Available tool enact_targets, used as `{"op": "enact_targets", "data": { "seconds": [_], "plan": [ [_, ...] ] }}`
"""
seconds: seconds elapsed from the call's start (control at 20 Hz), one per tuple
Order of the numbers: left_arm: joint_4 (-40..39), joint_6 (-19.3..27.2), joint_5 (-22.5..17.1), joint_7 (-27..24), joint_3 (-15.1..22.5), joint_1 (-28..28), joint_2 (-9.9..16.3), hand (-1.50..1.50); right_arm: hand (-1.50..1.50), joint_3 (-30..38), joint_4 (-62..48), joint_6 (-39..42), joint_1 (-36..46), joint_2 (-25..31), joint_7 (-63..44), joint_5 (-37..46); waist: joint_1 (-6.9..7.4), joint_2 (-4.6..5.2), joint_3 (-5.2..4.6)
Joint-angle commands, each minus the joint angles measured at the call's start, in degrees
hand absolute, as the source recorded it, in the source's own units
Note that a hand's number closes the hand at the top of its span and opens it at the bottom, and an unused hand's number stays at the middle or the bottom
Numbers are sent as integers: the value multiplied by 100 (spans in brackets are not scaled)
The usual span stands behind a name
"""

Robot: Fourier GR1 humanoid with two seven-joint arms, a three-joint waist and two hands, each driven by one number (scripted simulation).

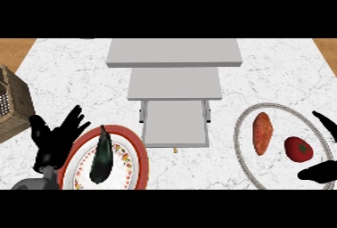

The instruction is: Pick the tomato from the placemat and place it in the tiered shelf

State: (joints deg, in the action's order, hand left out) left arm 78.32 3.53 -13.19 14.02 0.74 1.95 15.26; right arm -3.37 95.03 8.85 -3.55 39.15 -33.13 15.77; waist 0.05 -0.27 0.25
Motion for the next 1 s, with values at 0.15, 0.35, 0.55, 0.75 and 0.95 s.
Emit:
{"op": "enact_targets", "data": {
  "seconds": [0.15,0.35,0.55,0.75,0.95],
  "plan": [
    [125,-171,44,83,-31,-398,-66,0,-150,-177,-675,-311,22,-556,299,920,23,26,-24],
    [-441,-233,142,-111,-224,-35,-144,0,-150,152,-1028,-34,601,-568,385,1024,4,30,-26],
    [-23,-127,267,354,-189,87,-127,0,-150,269,-1615,-243,982,-936,862,1162,21,29,-24],
    [-110,-273,303,114,-206,-96,-269,0,-150,360,-1889,-626,460,-1088,1651,1483,-1,27,-24],
    [561,-300,310,303,-305,-565,-186,0,-150,521,-1744,-63,545,-981,1622,1379,9,19,-25]
  ]
}}
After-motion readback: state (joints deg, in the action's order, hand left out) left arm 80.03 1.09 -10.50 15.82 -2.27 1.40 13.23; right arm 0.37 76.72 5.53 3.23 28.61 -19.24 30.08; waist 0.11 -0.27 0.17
